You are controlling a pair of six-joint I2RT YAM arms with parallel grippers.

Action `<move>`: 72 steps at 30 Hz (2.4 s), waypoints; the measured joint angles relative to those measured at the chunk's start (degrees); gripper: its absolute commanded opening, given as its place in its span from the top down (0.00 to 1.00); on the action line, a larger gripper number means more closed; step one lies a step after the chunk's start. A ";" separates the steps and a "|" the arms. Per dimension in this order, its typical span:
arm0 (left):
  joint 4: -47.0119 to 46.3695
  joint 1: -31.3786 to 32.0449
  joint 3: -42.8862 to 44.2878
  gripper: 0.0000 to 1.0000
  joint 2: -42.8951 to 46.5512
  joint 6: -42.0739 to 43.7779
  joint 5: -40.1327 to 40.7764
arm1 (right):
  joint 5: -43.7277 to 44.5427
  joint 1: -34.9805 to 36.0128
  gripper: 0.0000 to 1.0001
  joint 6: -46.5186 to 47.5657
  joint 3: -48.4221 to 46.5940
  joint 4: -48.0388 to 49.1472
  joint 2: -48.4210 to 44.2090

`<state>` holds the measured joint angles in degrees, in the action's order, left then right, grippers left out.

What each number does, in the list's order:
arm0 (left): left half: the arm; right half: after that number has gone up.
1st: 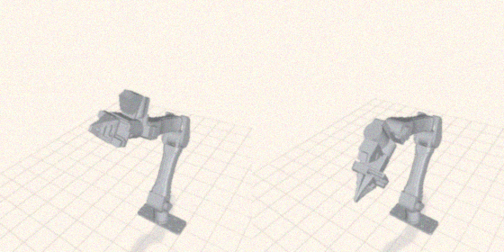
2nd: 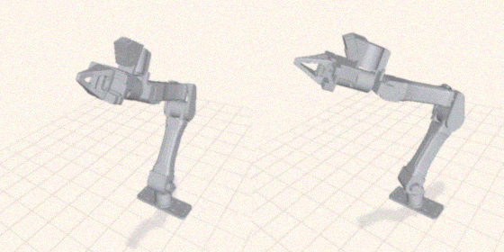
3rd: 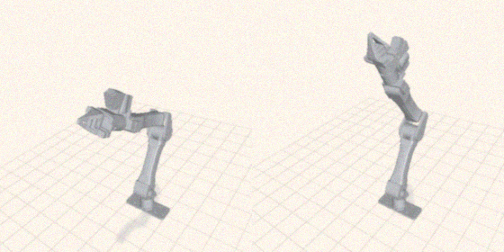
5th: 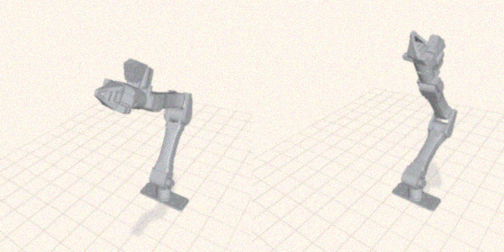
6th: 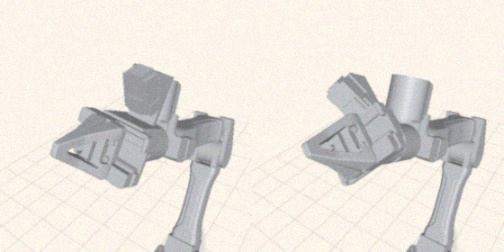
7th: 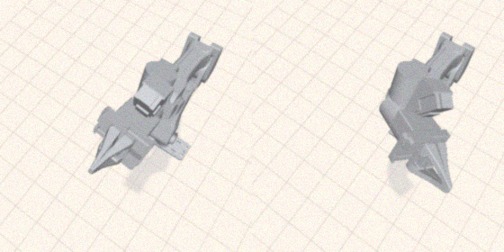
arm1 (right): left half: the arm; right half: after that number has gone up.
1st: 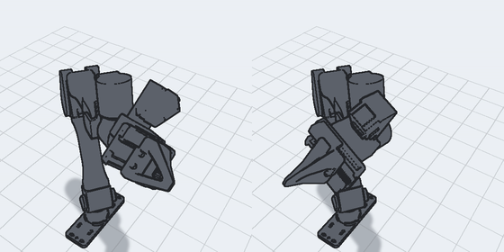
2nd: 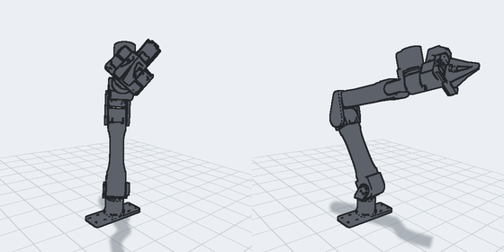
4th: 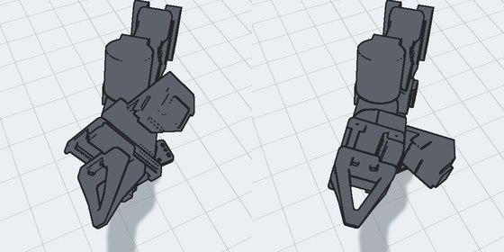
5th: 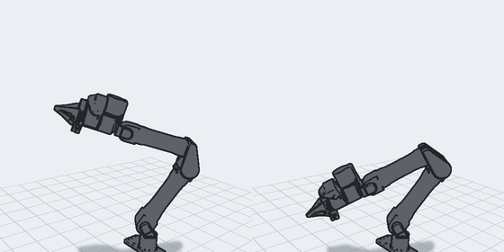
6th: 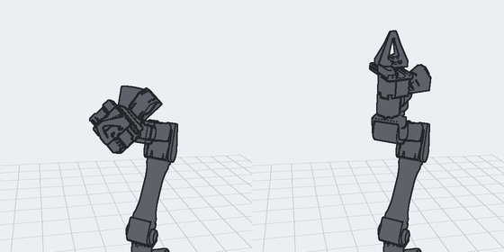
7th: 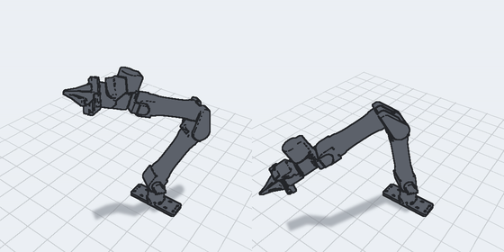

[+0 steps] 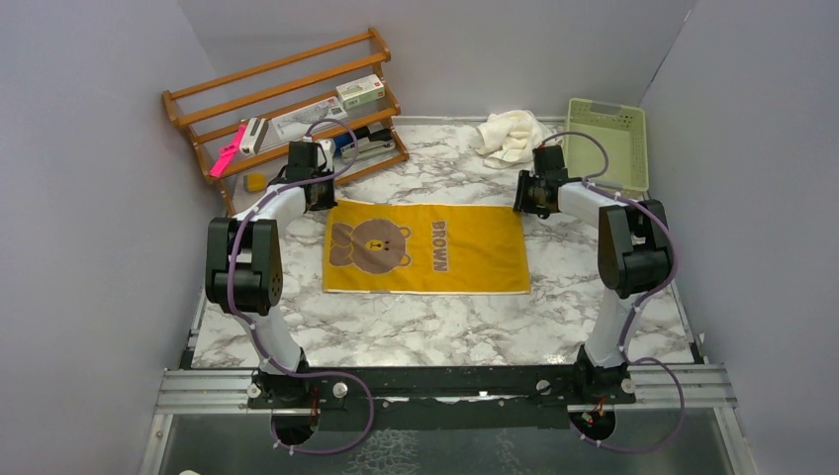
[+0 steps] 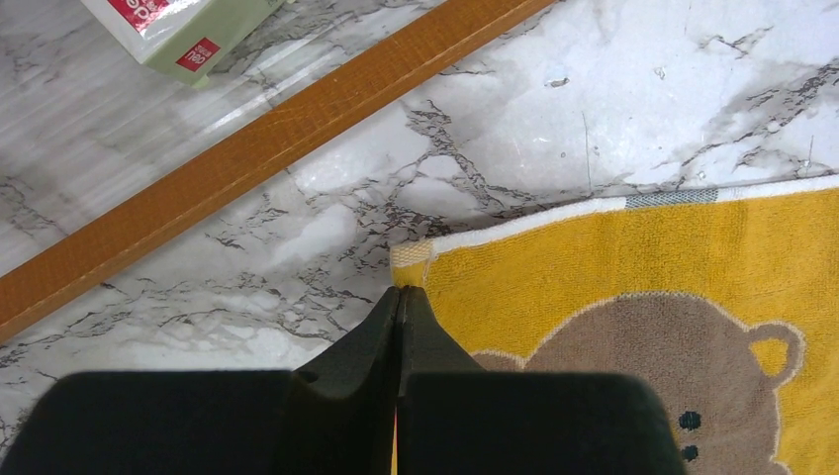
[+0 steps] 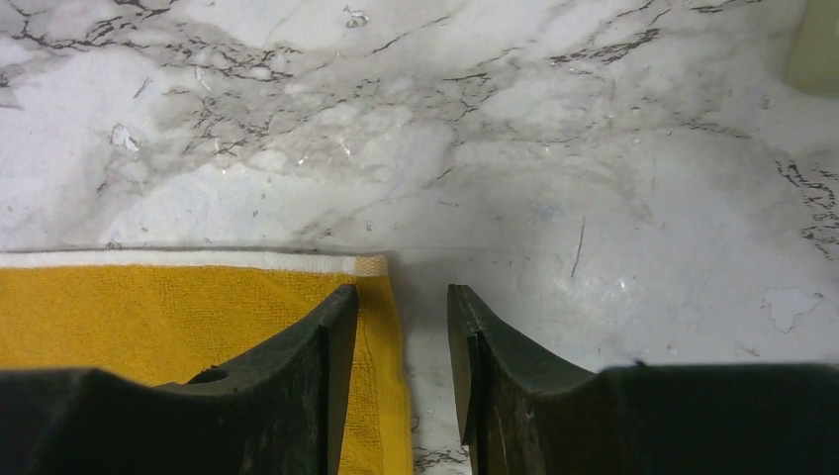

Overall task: Roll the towels
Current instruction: Fold the towel at the center of the board.

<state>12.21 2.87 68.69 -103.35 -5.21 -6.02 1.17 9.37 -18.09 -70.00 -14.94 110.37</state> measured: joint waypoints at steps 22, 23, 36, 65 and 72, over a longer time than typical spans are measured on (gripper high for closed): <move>0.33 0.00 0.02 1.00 -0.31 -0.02 -0.76 | 6.08 5.57 0.62 5.92 -1.86 -0.37 1.51; 0.35 0.00 0.02 1.00 -0.31 0.00 -0.81 | 5.60 5.53 0.67 5.88 -1.86 -0.35 1.51; 0.94 0.00 0.04 1.00 -0.33 0.00 -0.85 | -3.48 -0.76 0.99 1.31 -1.25 0.31 1.49; -11.06 -2.64 -17.64 1.00 15.56 -9.07 -11.50 | 2.58 -3.32 0.99 -3.74 13.33 -1.16 -23.10; -14.51 -2.36 -28.94 1.00 23.54 -15.41 -10.05 | 2.60 -3.32 0.99 -5.05 18.34 -1.51 -25.92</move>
<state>-2.31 0.51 39.75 -79.81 -20.62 -16.08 3.77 6.04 -23.14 -51.66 -16.45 84.44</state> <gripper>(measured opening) 0.010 0.011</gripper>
